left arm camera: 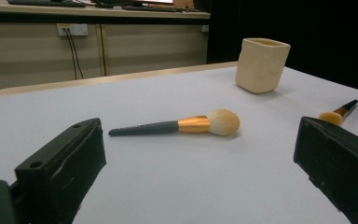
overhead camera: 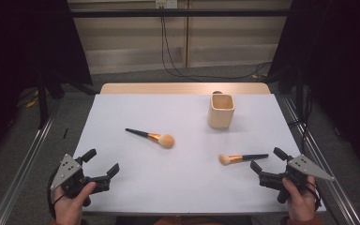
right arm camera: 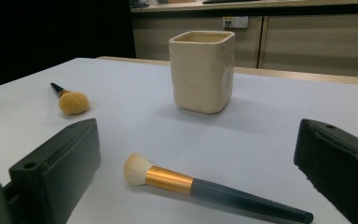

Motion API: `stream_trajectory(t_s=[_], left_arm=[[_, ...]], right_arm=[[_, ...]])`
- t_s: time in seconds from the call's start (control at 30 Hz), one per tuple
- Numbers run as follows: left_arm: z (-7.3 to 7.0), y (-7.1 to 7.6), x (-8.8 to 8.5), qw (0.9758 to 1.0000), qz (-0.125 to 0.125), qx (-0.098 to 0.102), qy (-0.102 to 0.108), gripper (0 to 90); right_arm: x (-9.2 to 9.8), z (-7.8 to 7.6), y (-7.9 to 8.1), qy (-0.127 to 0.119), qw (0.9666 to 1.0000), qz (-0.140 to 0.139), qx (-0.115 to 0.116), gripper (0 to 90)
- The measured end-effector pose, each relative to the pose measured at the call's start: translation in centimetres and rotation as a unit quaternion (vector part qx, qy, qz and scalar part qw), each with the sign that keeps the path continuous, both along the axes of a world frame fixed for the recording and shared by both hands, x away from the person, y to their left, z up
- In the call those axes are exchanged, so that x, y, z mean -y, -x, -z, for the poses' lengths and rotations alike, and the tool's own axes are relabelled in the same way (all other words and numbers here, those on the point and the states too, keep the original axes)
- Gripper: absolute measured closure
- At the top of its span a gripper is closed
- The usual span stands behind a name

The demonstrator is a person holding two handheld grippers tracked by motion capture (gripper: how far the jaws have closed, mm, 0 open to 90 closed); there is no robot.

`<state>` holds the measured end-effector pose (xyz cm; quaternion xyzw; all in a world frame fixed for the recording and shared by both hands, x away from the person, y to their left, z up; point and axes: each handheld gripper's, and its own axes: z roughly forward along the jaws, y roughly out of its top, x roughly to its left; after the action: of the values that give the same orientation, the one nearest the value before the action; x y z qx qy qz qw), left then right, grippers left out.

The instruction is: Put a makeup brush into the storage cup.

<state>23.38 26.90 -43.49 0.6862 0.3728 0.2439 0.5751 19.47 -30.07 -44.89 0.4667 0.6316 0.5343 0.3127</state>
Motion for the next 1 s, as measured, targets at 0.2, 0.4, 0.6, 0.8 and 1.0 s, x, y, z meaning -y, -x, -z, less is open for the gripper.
stream_trajectory(t_s=[0.2, 0.4, 0.6, 0.8, 1.0], left_arm=[[0.0, -0.2, 0.0, 1.0000, 0.002, -0.001, 0.007, 1.7], [-0.1, -0.2, -0.1, 1.0000, 0.003, 0.000, 0.000, 1.8], [-0.3, -0.2, 0.3, 0.9997, 0.021, -0.003, -0.007, 3.0], [-0.7, -0.8, 0.6, 0.9993, 0.027, -0.007, -0.025, 2.5], [-1.4, -2.0, 1.1, 0.9991, 0.035, 0.001, -0.024, 2.1]], right_arm=[[0.1, 0.1, -0.1, 0.000, 1.0000, 0.007, -0.003, 0.0], [0.1, 0.1, -0.1, -0.002, 1.0000, 0.006, -0.006, 0.0], [-0.2, -0.1, 0.0, -0.002, 1.0000, -0.003, 0.004, 0.0], [-0.4, -0.1, 0.0, -0.001, 0.9999, -0.011, 0.007, 0.0], [-0.4, -0.1, -0.1, -0.002, 0.9999, -0.014, 0.005, 0.0]])
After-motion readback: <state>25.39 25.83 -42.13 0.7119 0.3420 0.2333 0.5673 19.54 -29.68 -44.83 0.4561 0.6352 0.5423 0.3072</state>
